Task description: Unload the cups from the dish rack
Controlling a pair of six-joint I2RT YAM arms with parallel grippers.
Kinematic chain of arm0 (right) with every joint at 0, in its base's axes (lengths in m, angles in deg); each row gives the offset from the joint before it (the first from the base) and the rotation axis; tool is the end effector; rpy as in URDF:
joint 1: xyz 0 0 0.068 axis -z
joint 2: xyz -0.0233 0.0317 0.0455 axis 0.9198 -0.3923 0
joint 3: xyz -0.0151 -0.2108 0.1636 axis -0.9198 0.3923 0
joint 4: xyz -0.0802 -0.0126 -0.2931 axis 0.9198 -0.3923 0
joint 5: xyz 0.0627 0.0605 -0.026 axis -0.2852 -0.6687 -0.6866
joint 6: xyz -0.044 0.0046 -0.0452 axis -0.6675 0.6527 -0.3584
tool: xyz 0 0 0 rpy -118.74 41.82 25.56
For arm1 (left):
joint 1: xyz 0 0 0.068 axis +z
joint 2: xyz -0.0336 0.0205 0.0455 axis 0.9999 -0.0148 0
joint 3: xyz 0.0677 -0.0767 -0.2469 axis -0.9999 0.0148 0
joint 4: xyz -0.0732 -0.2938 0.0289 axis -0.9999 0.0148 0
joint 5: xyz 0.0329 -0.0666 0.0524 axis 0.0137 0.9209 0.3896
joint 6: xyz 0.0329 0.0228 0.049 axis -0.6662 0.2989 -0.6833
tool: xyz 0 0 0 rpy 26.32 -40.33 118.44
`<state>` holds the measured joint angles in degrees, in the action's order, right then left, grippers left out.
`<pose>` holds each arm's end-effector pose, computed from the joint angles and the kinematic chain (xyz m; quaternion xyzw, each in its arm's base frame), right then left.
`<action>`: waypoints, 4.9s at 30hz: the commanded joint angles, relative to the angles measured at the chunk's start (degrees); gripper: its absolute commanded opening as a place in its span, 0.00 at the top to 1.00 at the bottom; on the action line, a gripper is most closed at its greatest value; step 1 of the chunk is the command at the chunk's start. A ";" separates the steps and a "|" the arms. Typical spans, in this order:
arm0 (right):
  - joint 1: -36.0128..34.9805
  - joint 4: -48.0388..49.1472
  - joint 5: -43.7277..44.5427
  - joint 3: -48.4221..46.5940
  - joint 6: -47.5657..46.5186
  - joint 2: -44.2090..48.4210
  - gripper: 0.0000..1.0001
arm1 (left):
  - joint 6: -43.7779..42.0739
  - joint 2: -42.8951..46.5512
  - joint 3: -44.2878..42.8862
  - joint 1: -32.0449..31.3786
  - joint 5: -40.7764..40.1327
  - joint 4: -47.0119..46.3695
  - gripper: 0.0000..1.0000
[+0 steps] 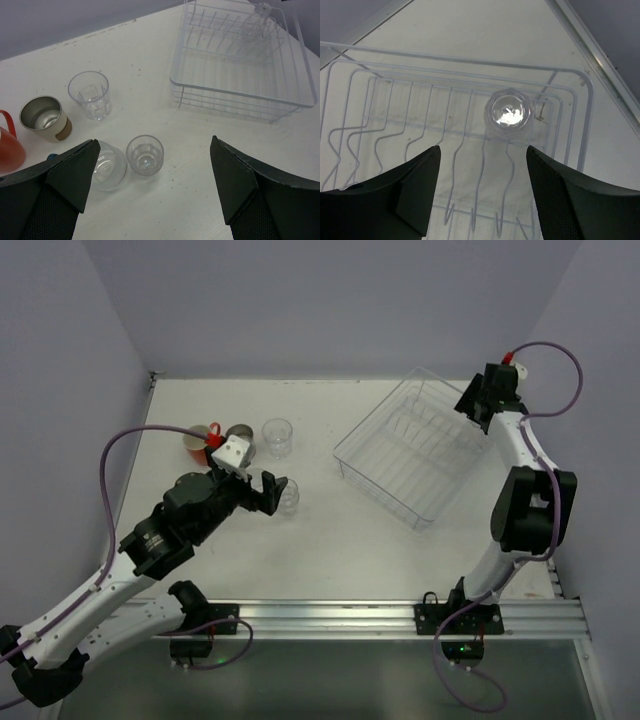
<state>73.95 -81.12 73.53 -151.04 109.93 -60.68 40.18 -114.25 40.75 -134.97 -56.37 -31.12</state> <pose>0.4498 -0.0667 0.2529 0.2785 0.8475 -0.0405 0.4501 0.1649 -0.1525 0.3593 0.1601 0.7526 -0.2110 0.6028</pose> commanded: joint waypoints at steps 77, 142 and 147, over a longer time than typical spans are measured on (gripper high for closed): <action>-19.26 69.82 -58.32 52.63 46.75 39.61 0.72 | 28.76 -29.19 -4.07 0.82 33.95 -39.76 0.32; -21.46 29.50 -45.84 50.78 22.06 55.16 0.01 | 0.99 -45.80 -32.73 0.21 -0.33 35.64 1.00; -21.55 28.61 -45.32 50.17 21.53 55.69 0.01 | 0.64 -47.12 -32.46 0.12 -0.86 36.52 1.00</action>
<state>52.33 -52.90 27.60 -100.27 132.77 -6.01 42.67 -161.40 9.26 -134.34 -55.89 4.09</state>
